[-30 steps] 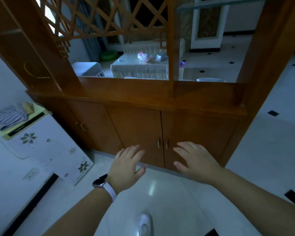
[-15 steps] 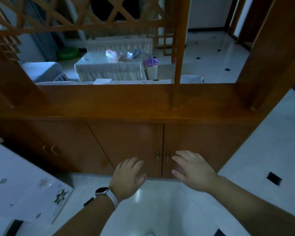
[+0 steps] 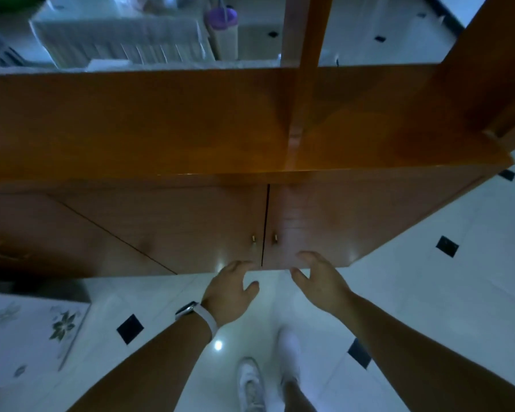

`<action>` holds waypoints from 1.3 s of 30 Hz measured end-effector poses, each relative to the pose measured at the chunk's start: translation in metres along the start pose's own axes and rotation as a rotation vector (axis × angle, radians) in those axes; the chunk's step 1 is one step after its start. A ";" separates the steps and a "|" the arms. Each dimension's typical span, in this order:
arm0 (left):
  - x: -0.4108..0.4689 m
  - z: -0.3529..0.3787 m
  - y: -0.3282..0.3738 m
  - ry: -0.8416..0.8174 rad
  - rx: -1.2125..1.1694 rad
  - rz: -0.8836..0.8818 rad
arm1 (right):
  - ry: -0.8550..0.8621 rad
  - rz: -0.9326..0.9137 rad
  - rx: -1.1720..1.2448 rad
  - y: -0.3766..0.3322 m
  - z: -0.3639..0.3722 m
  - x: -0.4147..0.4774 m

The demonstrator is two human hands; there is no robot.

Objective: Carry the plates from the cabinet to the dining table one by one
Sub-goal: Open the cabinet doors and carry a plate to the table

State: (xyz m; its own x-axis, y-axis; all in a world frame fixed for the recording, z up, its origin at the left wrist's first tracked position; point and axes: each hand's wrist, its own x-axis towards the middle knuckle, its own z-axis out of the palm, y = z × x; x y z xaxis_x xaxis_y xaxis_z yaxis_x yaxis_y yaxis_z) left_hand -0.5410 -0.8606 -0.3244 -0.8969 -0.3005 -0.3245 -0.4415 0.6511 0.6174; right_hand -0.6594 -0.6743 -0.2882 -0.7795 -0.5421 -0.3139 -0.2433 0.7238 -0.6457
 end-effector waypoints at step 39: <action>0.110 0.109 -0.062 0.262 -0.540 -0.179 | 0.099 0.172 0.412 0.070 0.133 0.115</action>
State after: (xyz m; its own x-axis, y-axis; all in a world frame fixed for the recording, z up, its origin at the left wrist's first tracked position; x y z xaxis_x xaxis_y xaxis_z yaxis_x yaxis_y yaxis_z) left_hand -0.6097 -0.8582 -0.4770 -0.7539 -0.5779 -0.3124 -0.4750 0.1511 0.8669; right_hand -0.6892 -0.7422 -0.4619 -0.8450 -0.3705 -0.3857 0.1292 0.5583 -0.8195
